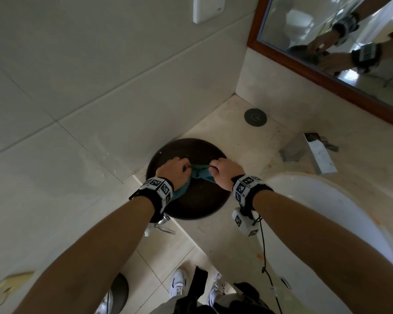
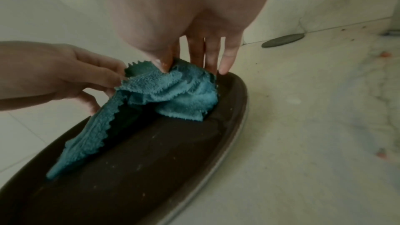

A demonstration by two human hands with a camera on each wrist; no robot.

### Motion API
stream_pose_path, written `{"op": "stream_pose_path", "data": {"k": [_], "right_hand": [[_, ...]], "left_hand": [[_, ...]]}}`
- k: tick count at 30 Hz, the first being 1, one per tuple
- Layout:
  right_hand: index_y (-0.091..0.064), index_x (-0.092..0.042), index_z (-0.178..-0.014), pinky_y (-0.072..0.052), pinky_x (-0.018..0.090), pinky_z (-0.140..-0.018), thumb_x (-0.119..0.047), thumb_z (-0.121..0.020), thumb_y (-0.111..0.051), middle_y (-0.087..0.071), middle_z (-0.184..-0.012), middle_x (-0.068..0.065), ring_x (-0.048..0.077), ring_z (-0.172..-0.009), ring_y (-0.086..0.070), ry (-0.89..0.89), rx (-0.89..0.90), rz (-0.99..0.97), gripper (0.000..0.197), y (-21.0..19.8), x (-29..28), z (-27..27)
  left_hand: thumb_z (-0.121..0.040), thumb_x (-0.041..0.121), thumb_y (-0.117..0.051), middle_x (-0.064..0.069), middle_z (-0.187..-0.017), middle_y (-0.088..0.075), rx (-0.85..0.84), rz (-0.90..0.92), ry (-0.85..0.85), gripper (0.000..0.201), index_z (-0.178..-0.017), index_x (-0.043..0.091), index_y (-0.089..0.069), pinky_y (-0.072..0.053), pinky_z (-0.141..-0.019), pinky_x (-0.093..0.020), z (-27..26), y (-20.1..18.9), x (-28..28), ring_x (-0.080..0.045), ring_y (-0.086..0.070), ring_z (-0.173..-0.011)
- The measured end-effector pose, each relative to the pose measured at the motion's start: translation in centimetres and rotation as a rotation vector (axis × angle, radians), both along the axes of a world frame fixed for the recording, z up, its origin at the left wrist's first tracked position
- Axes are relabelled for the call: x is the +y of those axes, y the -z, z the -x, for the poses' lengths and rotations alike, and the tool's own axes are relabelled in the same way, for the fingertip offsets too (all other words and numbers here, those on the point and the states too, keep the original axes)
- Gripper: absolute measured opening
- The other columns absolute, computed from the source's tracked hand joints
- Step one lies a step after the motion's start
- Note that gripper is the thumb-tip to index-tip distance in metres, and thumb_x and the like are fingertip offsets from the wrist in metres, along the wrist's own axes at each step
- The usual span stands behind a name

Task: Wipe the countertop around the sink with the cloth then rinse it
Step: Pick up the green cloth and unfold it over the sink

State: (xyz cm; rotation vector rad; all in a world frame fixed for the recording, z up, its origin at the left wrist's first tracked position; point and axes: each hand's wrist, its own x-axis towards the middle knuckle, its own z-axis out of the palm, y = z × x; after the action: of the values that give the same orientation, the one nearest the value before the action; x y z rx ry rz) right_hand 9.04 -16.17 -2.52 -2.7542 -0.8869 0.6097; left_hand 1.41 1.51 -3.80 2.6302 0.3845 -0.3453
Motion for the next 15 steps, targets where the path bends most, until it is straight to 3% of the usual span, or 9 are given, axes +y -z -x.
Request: {"op": "stream_pose_path", "data": {"k": [10,15], "right_hand": [[-0.054,-0.009,-0.108,-0.043,0.037,-0.081,-0.031,-0.102,-0.032,-0.062,-0.106,0.014,0.032,-0.097,-0.058,0.237,0.047,-0.181,0.032,-4.0,-0.4,0.6],[-0.049,-0.016,-0.09,-0.04,0.034,-0.071,-0.032,-0.101,-0.034,-0.058,-0.089,0.009,0.03,-0.084,-0.057,0.261,0.02,-0.263,0.024,-5.2,-1.7,1.4]], "left_hand": [[-0.096,0.041,-0.038,-0.008,-0.089,-0.066,-0.06,0.178,0.032,0.019,-0.1,0.026,-0.049,-0.05,-0.079,-0.043,-0.4,-3.7,-0.9,-0.031,-0.063,-0.083],[-0.096,0.042,-0.036,-0.01,-0.085,-0.065,-0.092,0.211,0.08,0.022,-0.093,0.024,-0.047,-0.05,-0.079,-0.044,-0.3,-4.8,-1.7,-0.032,-0.062,-0.08]]}}
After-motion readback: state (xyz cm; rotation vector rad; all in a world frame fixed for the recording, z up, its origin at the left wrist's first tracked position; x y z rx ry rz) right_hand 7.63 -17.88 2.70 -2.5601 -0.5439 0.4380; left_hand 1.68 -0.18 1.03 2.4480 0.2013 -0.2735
